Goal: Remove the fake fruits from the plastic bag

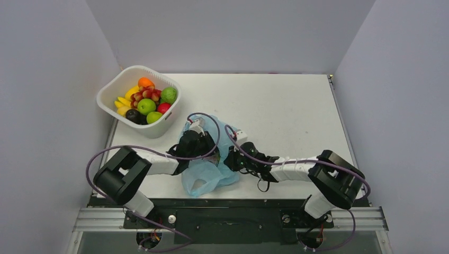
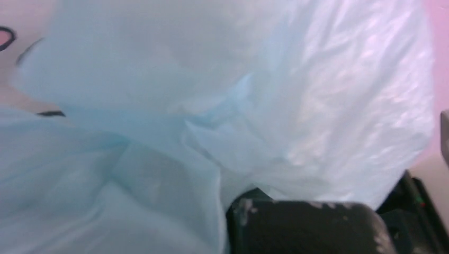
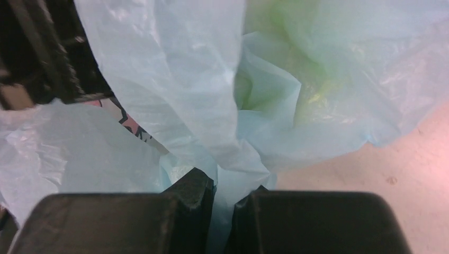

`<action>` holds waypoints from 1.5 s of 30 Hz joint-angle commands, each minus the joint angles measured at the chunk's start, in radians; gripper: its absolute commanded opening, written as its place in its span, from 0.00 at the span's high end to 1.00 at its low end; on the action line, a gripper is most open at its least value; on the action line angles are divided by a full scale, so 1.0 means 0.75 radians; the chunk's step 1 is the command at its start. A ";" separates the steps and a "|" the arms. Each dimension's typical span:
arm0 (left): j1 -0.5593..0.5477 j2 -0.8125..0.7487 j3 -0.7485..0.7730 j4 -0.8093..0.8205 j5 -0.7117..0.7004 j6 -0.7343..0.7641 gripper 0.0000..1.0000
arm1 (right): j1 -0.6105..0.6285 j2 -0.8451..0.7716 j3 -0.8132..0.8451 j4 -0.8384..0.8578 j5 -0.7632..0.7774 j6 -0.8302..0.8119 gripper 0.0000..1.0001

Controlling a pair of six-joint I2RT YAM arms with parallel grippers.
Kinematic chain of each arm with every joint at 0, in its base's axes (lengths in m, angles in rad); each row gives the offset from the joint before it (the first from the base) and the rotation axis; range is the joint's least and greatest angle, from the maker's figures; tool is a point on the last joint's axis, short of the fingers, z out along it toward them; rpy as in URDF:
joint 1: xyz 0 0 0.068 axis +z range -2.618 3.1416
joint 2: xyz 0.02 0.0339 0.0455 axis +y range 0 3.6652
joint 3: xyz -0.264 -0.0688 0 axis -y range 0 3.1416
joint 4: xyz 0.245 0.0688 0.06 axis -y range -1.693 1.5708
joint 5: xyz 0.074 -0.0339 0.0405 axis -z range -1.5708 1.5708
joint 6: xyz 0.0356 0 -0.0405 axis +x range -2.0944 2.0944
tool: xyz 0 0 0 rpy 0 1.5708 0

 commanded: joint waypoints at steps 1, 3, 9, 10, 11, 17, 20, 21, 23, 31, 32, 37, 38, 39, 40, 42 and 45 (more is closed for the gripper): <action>0.001 -0.289 0.025 -0.222 0.018 0.095 1.00 | 0.186 -0.117 0.055 -0.300 0.661 -0.026 1.00; 0.002 -0.401 0.023 -0.322 0.025 0.115 1.00 | 0.230 -0.145 0.053 -0.322 0.762 0.011 0.99; 0.013 -0.707 -0.012 -0.588 0.056 0.137 1.00 | 0.271 -0.182 0.045 -0.349 0.852 0.054 0.93; 0.018 -0.729 -0.016 -0.606 0.066 0.139 1.00 | 0.272 -0.194 0.050 -0.358 0.855 0.052 0.92; 0.019 -0.768 -0.018 -0.635 0.073 0.141 1.00 | 0.272 -0.205 0.049 -0.366 0.851 0.048 0.90; 0.023 -0.869 -0.062 -0.643 0.111 0.103 1.00 | 0.269 -0.299 0.029 -0.354 0.772 0.013 0.88; 0.030 -0.924 -0.032 -0.703 0.178 0.097 1.00 | 0.250 -0.328 0.055 -0.429 0.784 0.018 0.88; 0.031 -0.934 -0.010 -0.728 0.200 0.097 1.00 | 0.240 -0.332 0.065 -0.440 0.795 0.021 0.88; 0.035 -0.969 0.026 -0.759 0.268 0.083 1.00 | 0.222 -0.333 0.077 -0.464 0.808 0.018 0.89; 0.041 -1.064 0.157 -0.816 0.536 0.031 1.00 | 0.067 -0.375 0.055 -0.498 0.727 0.030 0.97; 0.046 -1.069 0.166 -0.815 0.554 0.015 1.00 | 0.052 -0.378 0.052 -0.503 0.708 0.029 0.98; 0.087 -1.067 0.221 -0.744 0.702 -0.076 1.00 | -0.024 -0.407 0.020 -0.514 0.702 0.001 1.00; 0.093 -1.067 0.234 -0.719 0.717 -0.104 1.00 | -0.035 -0.409 0.011 -0.512 0.701 -0.007 1.00; 0.110 -1.065 0.237 -0.699 0.745 -0.122 1.00 | -0.040 -0.411 0.007 -0.515 0.701 -0.008 1.00; 0.118 -1.063 0.243 -0.658 0.763 -0.160 1.00 | -0.048 -0.412 -0.002 -0.515 0.702 -0.009 1.00; 0.168 -1.051 0.257 -0.586 0.821 -0.219 1.00 | -0.063 -0.418 -0.025 -0.509 0.705 -0.004 1.00; 0.238 -1.017 0.283 -0.484 0.941 -0.297 1.00 | -0.090 -0.411 -0.041 -0.503 0.700 0.024 1.00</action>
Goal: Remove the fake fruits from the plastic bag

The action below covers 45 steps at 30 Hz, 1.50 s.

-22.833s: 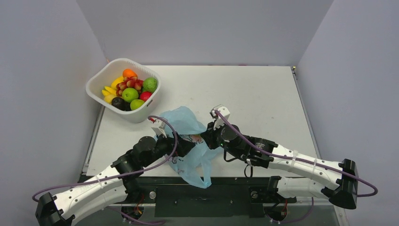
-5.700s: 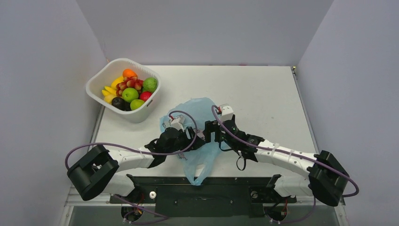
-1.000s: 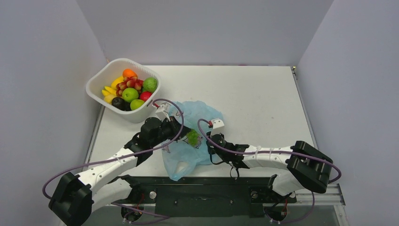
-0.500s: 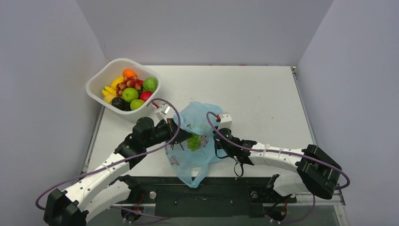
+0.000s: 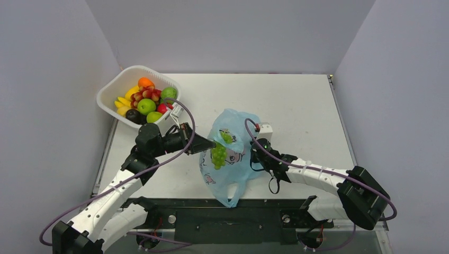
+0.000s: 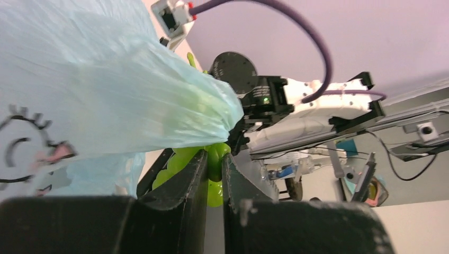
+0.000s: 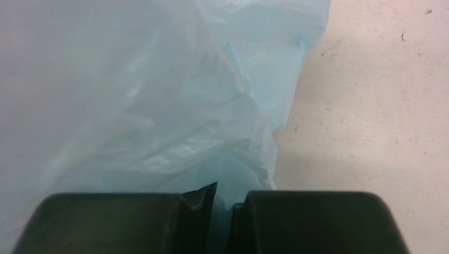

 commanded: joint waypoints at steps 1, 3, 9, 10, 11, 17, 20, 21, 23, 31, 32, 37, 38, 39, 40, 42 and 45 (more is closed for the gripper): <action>0.112 0.031 0.120 0.269 0.250 -0.181 1.00 | -0.049 -0.030 -0.034 0.010 -0.004 0.025 1.00; 0.153 0.051 0.137 0.319 0.313 -0.238 1.00 | -0.074 -0.045 -0.032 0.006 -0.028 0.044 1.00; 0.212 0.070 0.199 0.168 0.361 -0.134 1.00 | -0.143 -0.176 0.028 -0.088 -0.177 0.063 1.00; 0.212 0.070 0.211 0.029 0.339 -0.039 1.00 | -0.147 -0.199 0.073 -0.119 -0.239 0.063 1.00; 0.212 0.070 0.205 -0.016 0.307 -0.012 1.00 | -0.148 -0.250 0.096 -0.170 -0.267 0.064 1.00; 0.207 0.057 0.005 -0.082 0.213 0.049 1.00 | -0.148 -0.479 0.232 -0.236 -0.473 0.068 1.00; 0.190 0.056 -0.087 -0.060 0.160 0.045 1.00 | -0.146 -0.506 0.281 -0.240 -0.548 0.080 1.00; 0.186 0.063 -0.102 -0.030 0.160 0.038 1.00 | -0.147 -0.509 0.287 -0.233 -0.565 0.090 1.00; 0.167 0.081 -0.126 -0.015 0.166 0.036 1.00 | -0.147 -0.511 0.288 -0.208 -0.570 0.111 1.00; 0.160 0.030 -0.051 0.050 0.288 -0.041 1.00 | -0.171 -0.414 0.285 -0.376 -0.186 0.088 1.00; 0.160 0.021 -0.035 0.005 0.295 -0.028 1.00 | -0.180 -0.407 0.276 -0.387 -0.148 0.094 1.00; 0.185 0.003 -0.016 0.092 0.347 -0.110 1.00 | -0.368 -0.391 0.169 -0.394 -0.144 0.221 1.00; 0.188 -0.003 -0.015 0.129 0.354 -0.127 1.00 | -0.425 -0.383 0.145 -0.390 -0.169 0.230 1.00; 0.192 -0.006 -0.004 0.140 0.363 -0.147 1.00 | -0.444 -0.377 0.135 -0.388 -0.179 0.233 1.00; 0.197 -0.010 0.008 0.131 0.364 -0.149 1.00 | -0.474 -0.363 0.120 -0.387 -0.191 0.227 1.00; 0.226 -0.013 0.092 0.033 0.359 -0.080 1.00 | -0.504 -0.346 0.099 -0.390 -0.202 0.204 1.00; 0.272 0.007 0.244 -0.258 0.295 0.121 1.00 | -0.521 -0.340 0.066 -0.375 -0.217 0.181 1.00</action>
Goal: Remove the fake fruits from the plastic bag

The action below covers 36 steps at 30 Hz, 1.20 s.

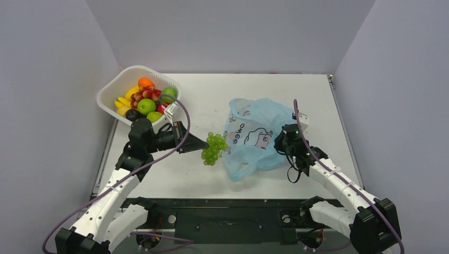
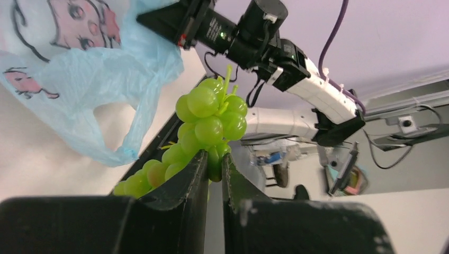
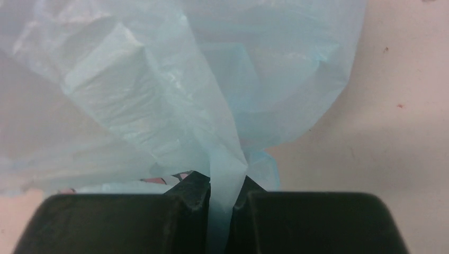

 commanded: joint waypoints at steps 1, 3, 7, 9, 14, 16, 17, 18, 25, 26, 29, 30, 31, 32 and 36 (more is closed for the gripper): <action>0.084 0.020 0.317 -0.344 -0.049 0.297 1.00 | -0.021 0.000 -0.051 0.031 -0.019 -0.021 1.00; 0.133 0.069 0.446 -0.551 -0.144 0.453 1.00 | -0.022 -0.006 -0.073 0.046 -0.039 -0.035 1.00; 0.208 0.179 0.666 -0.821 -0.547 0.705 1.00 | -0.023 -0.023 -0.088 0.040 -0.052 -0.061 1.00; 0.242 0.222 0.736 -0.849 -0.741 0.790 1.00 | -0.023 -0.041 -0.095 0.037 -0.052 -0.075 1.00; 0.396 0.330 0.797 -0.674 -0.996 0.877 1.00 | -0.023 -0.090 -0.080 -0.003 -0.038 -0.113 1.00; 0.525 0.392 0.842 -0.602 -1.009 0.886 1.00 | -0.024 -0.110 -0.070 -0.024 -0.029 -0.134 1.00; 0.556 0.419 0.855 -0.583 -0.999 0.884 1.00 | -0.024 -0.124 -0.069 -0.034 -0.024 -0.139 1.00; 0.609 0.475 0.891 -0.557 -0.988 0.889 1.00 | -0.022 -0.133 -0.070 -0.037 -0.017 -0.143 1.00; 0.790 0.772 1.029 -0.541 -0.892 0.886 1.00 | -0.025 -0.190 -0.076 -0.059 -0.020 -0.141 1.00; 0.810 0.809 1.029 -0.529 -0.887 0.876 1.00 | -0.024 -0.194 -0.074 -0.065 -0.018 -0.143 1.00; 0.834 0.886 1.032 -0.495 -0.826 0.853 1.00 | -0.025 -0.213 -0.064 -0.086 -0.008 -0.153 1.00; 0.836 0.897 1.032 -0.478 -0.824 0.850 1.00 | -0.024 -0.216 -0.061 -0.090 -0.007 -0.160 1.00; 0.835 0.916 1.029 -0.464 -0.825 0.847 1.00 | -0.026 -0.219 -0.055 -0.098 -0.005 -0.160 1.00; 0.834 0.926 1.023 -0.459 -0.833 0.841 1.00 | -0.026 -0.220 -0.051 -0.102 -0.005 -0.162 1.00; 0.834 0.966 1.036 -0.472 -0.897 0.850 0.91 | -0.027 -0.221 -0.040 -0.109 -0.008 -0.160 1.00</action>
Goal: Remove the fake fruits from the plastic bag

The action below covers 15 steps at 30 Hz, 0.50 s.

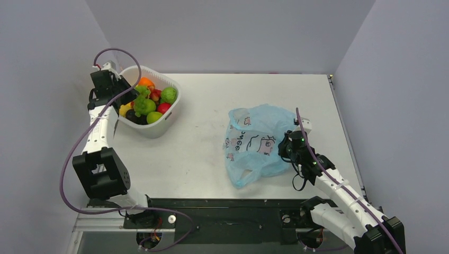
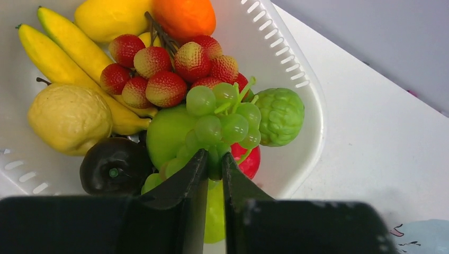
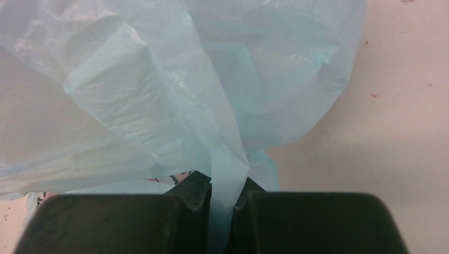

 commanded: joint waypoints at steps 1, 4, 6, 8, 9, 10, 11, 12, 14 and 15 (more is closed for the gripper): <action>0.003 0.007 0.073 0.084 -0.039 -0.002 0.74 | -0.012 -0.019 0.052 -0.002 0.033 -0.015 1.00; 0.003 -0.008 0.062 0.081 -0.083 0.013 0.57 | -0.010 -0.006 0.054 -0.003 0.025 -0.013 1.00; 0.001 -0.029 0.053 0.079 -0.090 0.030 0.50 | -0.010 -0.002 0.058 -0.005 0.019 -0.012 1.00; -0.002 -0.059 0.043 0.075 -0.095 0.044 0.44 | -0.011 0.000 0.059 -0.005 0.020 -0.012 1.00; -0.005 -0.085 0.032 0.076 -0.095 0.050 0.43 | -0.012 0.002 0.061 -0.004 0.019 -0.010 1.00; -0.009 -0.098 0.026 0.076 -0.093 0.052 0.42 | -0.011 0.003 0.065 -0.006 0.019 -0.011 1.00; -0.021 -0.128 0.011 0.077 -0.092 0.057 0.41 | -0.011 0.004 0.067 -0.008 0.019 -0.012 1.00; -0.030 -0.143 0.003 0.079 -0.087 0.060 0.41 | -0.010 0.006 0.071 -0.013 0.020 -0.012 1.00; -0.070 -0.198 -0.021 0.069 -0.069 0.067 0.40 | -0.011 0.006 0.078 -0.017 0.023 -0.014 1.00; -0.113 -0.210 -0.038 0.053 -0.049 0.074 0.40 | -0.010 0.006 0.082 -0.020 0.026 -0.016 1.00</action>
